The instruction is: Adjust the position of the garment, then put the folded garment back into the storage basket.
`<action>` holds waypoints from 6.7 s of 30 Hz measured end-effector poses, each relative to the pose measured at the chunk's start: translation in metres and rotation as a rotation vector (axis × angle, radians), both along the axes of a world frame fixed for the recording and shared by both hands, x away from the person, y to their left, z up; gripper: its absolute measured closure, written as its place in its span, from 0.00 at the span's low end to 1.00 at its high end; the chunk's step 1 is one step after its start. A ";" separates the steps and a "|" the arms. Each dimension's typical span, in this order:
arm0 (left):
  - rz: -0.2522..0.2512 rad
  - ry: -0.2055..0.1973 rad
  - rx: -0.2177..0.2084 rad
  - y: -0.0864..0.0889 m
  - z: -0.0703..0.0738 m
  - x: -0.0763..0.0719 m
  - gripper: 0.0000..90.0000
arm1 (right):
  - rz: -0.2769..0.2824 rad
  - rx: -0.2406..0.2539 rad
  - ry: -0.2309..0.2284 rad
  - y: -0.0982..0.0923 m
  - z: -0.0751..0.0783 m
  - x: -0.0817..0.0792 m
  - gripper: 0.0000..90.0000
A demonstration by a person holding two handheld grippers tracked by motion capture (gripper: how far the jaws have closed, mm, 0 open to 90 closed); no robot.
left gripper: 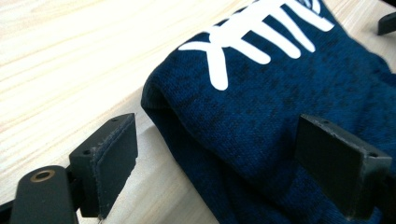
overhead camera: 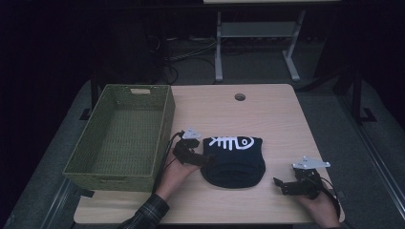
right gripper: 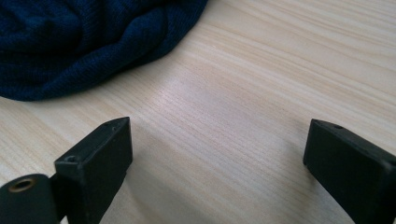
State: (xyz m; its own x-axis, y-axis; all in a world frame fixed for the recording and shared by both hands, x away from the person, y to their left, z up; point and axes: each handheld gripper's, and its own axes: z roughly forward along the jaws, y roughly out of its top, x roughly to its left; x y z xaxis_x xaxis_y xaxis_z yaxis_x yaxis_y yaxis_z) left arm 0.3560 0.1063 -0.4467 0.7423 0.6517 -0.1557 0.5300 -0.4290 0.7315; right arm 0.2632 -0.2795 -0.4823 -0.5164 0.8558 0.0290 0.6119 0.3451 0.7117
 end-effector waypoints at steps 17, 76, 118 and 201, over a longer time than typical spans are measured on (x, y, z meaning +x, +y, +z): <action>-0.038 0.020 0.062 -0.012 -0.022 0.002 0.15 | 0.000 0.000 0.000 0.000 0.000 0.000 0.09; -0.160 0.035 -0.101 -0.004 0.024 -0.006 0.78 | 0.000 0.000 0.000 0.000 0.000 0.000 0.09; -0.229 -0.071 -0.097 0.027 0.116 -0.016 0.80 | 0.001 0.001 -0.001 0.000 0.000 0.000 0.09; 0.112 -0.198 -0.089 0.246 0.218 -0.041 0.80 | -0.008 0.002 -0.003 0.000 0.000 0.000 0.09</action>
